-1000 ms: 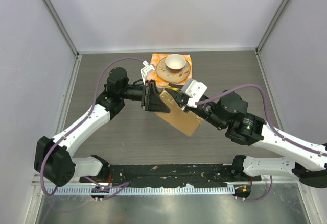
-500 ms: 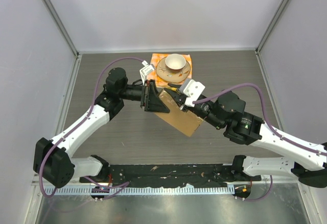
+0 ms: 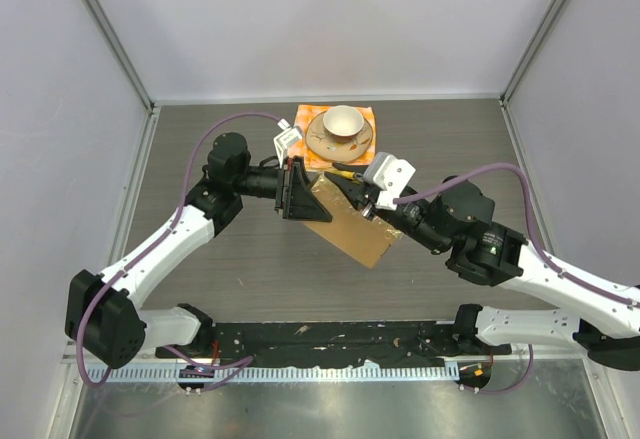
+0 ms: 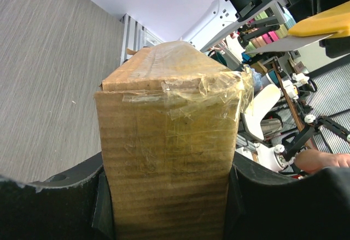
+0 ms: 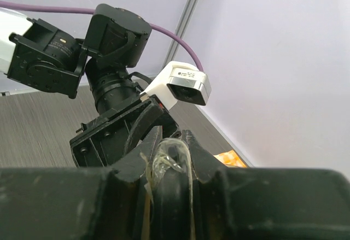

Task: Unpack the express box

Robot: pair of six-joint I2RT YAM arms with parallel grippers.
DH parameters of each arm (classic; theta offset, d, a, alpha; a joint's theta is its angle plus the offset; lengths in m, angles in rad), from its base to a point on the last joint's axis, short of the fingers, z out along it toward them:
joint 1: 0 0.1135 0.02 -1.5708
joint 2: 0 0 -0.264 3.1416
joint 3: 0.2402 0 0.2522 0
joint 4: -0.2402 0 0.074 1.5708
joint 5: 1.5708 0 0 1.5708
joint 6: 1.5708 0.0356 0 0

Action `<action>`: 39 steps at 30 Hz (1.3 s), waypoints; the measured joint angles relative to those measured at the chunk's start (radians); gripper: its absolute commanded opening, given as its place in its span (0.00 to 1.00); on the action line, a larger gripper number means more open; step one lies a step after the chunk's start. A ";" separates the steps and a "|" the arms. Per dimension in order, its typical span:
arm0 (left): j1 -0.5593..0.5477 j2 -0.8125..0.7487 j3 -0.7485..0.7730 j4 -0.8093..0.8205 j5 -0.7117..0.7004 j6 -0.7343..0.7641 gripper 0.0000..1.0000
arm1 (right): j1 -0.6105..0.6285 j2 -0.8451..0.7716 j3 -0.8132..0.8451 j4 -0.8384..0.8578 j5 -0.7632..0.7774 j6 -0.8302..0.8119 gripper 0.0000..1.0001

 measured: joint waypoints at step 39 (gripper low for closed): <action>0.000 0.000 0.000 -0.013 -0.007 0.006 0.00 | 0.000 0.008 -0.014 -0.004 0.002 0.055 0.01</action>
